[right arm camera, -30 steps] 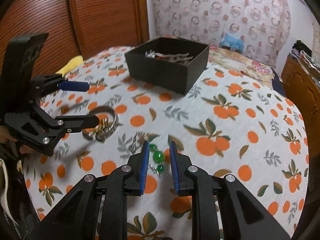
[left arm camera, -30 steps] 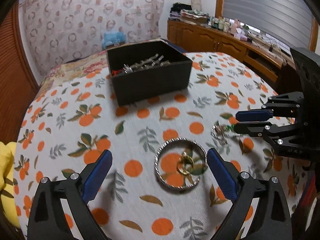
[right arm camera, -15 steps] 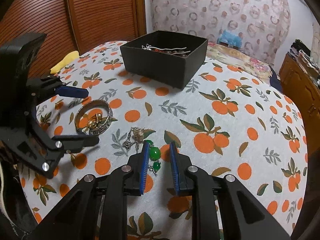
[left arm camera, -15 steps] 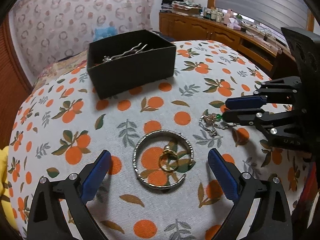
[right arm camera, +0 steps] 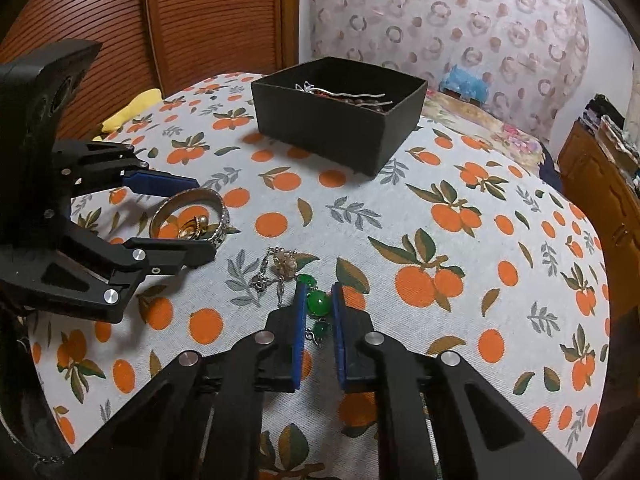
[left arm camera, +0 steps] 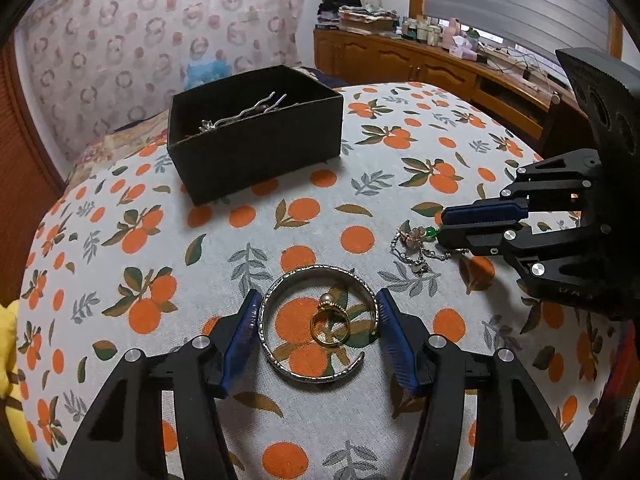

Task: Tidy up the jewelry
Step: 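Lift both pieces over the black box and open the right gripper to drop the pendant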

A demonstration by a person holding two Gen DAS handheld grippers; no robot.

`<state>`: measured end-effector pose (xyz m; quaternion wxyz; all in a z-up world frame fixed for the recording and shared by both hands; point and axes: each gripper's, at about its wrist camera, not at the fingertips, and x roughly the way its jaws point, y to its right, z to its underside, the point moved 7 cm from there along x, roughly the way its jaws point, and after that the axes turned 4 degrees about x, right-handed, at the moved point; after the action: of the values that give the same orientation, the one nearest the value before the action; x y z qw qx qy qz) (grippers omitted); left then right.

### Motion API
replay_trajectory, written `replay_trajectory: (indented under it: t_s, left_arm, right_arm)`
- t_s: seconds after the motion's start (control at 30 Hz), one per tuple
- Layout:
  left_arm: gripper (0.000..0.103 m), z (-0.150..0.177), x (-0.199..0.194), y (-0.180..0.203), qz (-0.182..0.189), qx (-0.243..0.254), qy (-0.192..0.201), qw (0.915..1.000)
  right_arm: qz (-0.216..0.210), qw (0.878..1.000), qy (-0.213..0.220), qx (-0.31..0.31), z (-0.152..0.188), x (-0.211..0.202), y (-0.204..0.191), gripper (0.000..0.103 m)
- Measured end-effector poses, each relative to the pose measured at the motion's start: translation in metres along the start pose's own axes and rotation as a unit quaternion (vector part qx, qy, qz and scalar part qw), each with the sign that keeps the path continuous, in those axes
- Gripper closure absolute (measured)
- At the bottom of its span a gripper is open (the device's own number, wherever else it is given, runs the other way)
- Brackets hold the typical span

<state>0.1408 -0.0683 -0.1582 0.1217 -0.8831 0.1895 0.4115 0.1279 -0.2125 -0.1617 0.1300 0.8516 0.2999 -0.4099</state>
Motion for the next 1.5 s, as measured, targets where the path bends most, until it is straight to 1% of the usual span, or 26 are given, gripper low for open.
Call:
replay_trajectory:
  t_s: [0.17,0.37,0.63,0.8,1.1,1.37,1.5]
  left_arm:
    - [0.047,0.000,-0.007,-0.003,0.001,-0.011,0.012,0.9999]
    - [0.047,-0.005,-0.020,-0.009,-0.008,-0.020,0.034,0.9992]
    - [0.047,-0.009,-0.031,-0.012,-0.009,-0.027,0.051,0.9983]
    - [0.047,-0.012,-0.036,-0.015,-0.015,-0.029,0.060,0.9976]
    - [0.047,-0.013,-0.041,-0.020,-0.016,-0.037,0.069,0.9968]
    - [0.047,-0.021,-0.047,-0.027,-0.019,-0.038,0.079,0.9959]
    - [0.047,-0.029,-0.048,-0.035,-0.024,-0.039,0.084,0.9955]
  right_arm:
    - [-0.002,1.000,0.013,0.001,-0.005,-0.006,-0.001,0.090]
    - [-0.002,0.999,0.047,0.002,-0.022,-0.027,-0.003,0.090]
    - [-0.003,0.997,0.072,0.000,-0.039,-0.046,-0.006,0.090]
    - [-0.003,0.997,0.082,-0.004,-0.046,-0.055,-0.009,0.090]
    - [-0.001,0.995,0.100,-0.007,-0.061,-0.071,-0.010,0.090]
    - [0.002,0.995,0.101,-0.009,-0.067,-0.071,-0.008,0.090]
    - [0.002,0.994,0.106,-0.008,-0.080,-0.068,-0.003,0.090]
